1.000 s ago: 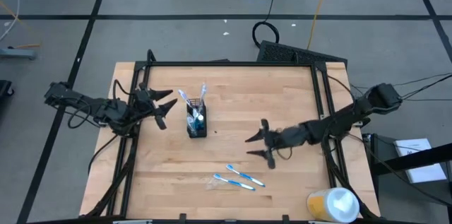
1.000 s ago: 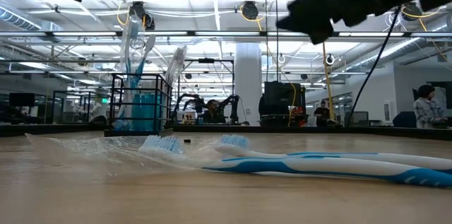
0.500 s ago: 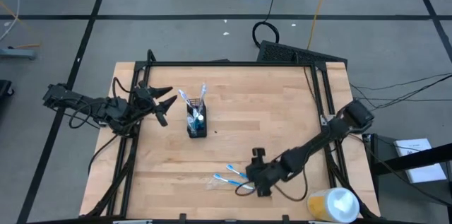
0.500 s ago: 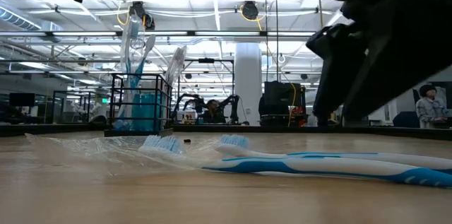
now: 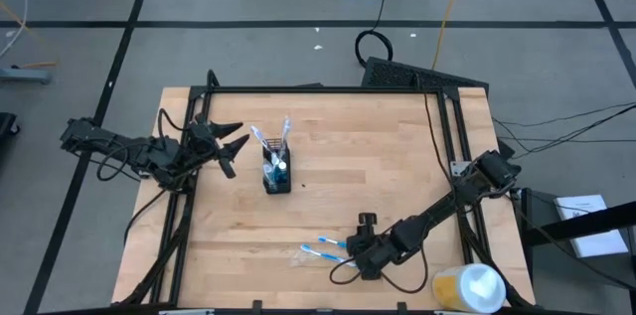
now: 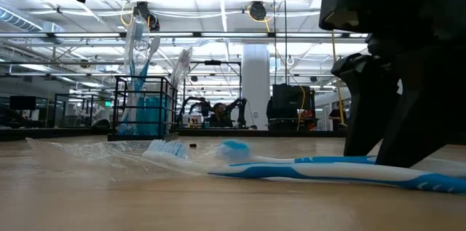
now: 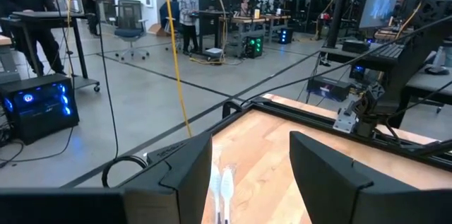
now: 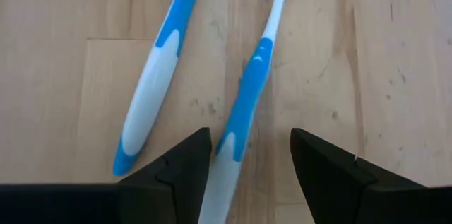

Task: Pick & Place toothbrushing station
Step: Put the blue toothbrush into the black organizer

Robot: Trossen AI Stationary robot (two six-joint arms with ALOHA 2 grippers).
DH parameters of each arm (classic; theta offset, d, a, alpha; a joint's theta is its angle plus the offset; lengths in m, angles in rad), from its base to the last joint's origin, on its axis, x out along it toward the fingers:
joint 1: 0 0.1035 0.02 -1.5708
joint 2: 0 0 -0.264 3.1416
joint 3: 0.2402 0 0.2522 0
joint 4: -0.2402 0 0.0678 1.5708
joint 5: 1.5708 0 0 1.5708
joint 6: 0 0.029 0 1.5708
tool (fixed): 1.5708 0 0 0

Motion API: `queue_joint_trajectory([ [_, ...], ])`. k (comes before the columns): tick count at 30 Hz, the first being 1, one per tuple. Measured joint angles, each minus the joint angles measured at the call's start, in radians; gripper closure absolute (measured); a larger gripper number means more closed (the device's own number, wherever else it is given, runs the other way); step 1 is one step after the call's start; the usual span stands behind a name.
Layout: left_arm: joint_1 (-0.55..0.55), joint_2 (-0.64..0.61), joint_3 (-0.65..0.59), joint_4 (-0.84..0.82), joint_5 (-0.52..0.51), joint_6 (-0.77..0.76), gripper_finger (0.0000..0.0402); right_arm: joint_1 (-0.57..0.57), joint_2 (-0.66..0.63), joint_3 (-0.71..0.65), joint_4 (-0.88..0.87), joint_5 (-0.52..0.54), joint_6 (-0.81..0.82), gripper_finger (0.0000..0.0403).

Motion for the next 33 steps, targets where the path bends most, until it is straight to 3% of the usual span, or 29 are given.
queue_joint_trajectory([
  [7, 0.0, 0.0, 0.0, 0.0, 0.0, -0.001, 0.0206, 0.002, 0.039, 0.002, -0.026, 0.016, 0.0, 0.0229],
  [20, 0.0, 0.0, 0.0, 0.0, 0.0, -0.001, 0.0206, 0.0, 0.043, -0.001, -0.038, 0.025, -0.01, 0.0384],
  [24, 0.0, 0.0, 0.0, 0.0, 0.0, -0.002, 0.0206, -0.009, 0.048, -0.002, -0.031, 0.045, -0.045, 0.039],
  [33, 0.0, 0.0, 0.0, 0.0, 0.0, -0.002, 0.0206, -0.029, -0.027, -0.01, -0.089, 0.212, -0.151, 0.0393],
])
